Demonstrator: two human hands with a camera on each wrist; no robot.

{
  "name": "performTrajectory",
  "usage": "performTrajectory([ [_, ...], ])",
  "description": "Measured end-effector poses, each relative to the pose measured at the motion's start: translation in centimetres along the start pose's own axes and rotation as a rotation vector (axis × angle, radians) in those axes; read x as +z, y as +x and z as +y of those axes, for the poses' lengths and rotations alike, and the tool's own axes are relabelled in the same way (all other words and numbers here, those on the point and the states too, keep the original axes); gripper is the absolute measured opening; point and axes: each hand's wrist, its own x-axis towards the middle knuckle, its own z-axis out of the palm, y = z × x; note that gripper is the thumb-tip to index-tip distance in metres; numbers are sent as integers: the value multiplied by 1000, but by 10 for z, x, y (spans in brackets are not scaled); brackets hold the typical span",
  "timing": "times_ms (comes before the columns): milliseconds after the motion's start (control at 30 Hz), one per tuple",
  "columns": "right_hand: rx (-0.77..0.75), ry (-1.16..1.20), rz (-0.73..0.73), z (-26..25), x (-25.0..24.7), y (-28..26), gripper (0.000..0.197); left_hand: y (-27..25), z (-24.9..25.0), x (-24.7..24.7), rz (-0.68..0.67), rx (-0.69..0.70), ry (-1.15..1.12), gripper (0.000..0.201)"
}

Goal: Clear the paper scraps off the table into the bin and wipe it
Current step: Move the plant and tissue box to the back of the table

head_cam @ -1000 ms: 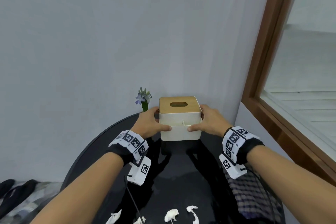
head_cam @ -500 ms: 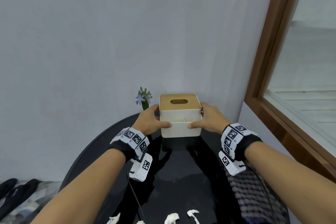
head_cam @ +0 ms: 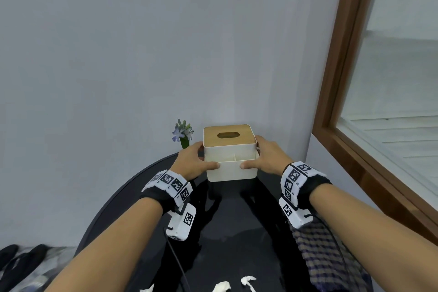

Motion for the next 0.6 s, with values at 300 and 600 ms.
performTrajectory([
  [300, -1, -40, 5, 0, -4, -21, 69, -20, -2, 2, 17, -42, -29, 72],
  [600, -132, -178, -23, -24, -14, -94, 71, -70, 10, -10, 35, -29, 188, 83],
])
